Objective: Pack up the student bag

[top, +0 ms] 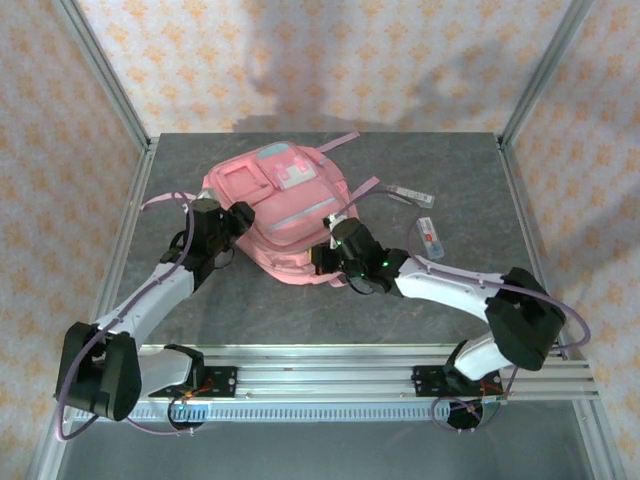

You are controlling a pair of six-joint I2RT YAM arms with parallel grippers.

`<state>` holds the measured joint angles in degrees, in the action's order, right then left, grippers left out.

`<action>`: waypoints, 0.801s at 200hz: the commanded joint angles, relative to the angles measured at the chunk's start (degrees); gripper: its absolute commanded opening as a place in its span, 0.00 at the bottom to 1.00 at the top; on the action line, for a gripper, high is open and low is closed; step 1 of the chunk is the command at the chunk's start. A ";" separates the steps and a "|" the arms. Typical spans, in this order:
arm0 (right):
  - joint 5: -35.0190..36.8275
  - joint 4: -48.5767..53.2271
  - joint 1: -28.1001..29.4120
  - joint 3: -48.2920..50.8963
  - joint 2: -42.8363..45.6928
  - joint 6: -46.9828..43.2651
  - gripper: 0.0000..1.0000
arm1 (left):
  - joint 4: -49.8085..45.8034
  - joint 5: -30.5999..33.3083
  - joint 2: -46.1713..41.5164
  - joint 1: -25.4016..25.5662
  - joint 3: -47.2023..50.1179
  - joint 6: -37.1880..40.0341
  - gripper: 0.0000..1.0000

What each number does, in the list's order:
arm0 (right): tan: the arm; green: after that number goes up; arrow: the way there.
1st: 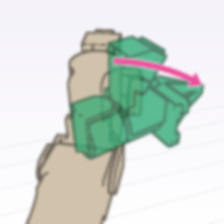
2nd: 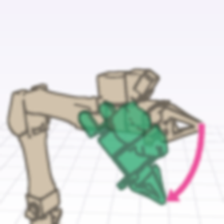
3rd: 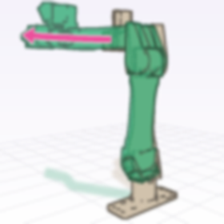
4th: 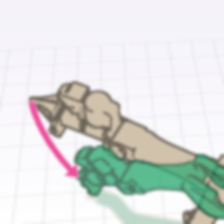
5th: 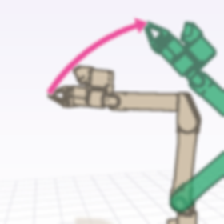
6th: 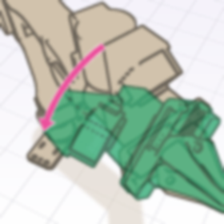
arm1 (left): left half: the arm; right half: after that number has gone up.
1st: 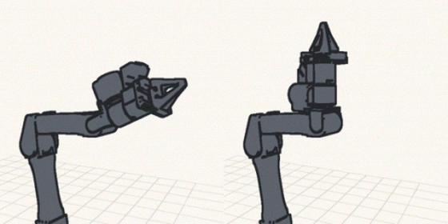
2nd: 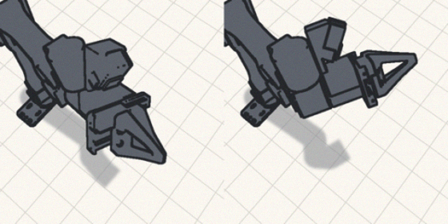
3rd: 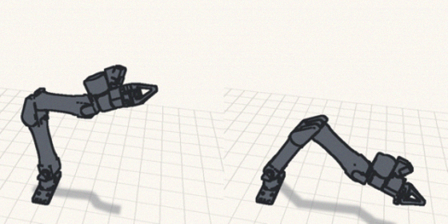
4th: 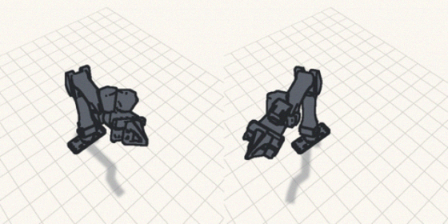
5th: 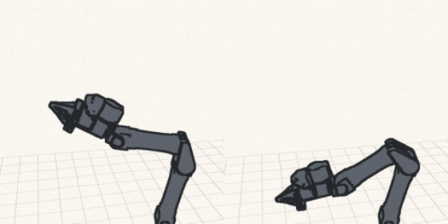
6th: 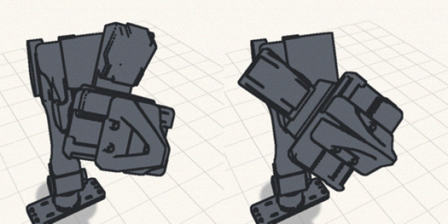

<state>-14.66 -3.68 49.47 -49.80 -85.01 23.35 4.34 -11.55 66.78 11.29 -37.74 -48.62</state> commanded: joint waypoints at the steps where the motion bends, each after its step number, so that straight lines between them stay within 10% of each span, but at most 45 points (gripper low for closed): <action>1: -3.11 -4.50 0.18 -0.11 -1.79 1.15 0.00 | 0.75 -0.18 -4.92 3.28 4.04 -2.90 0.60; 69: -3.92 -6.54 0.17 0.07 -0.94 1.03 0.00 | 4.93 10.26 -8.86 21.05 12.29 -17.75 0.76; 120: -4.85 -7.39 0.27 1.05 -0.75 0.71 0.00 | 8.12 16.09 0.87 23.16 9.06 -18.81 0.76; 160: -2.78 -6.32 0.26 2.33 -0.84 -0.58 0.00 | 8.31 19.50 5.08 23.02 7.43 -19.96 0.21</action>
<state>-17.89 -8.25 49.45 -48.12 -87.29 23.90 10.15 2.46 70.17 34.70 -28.21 -67.57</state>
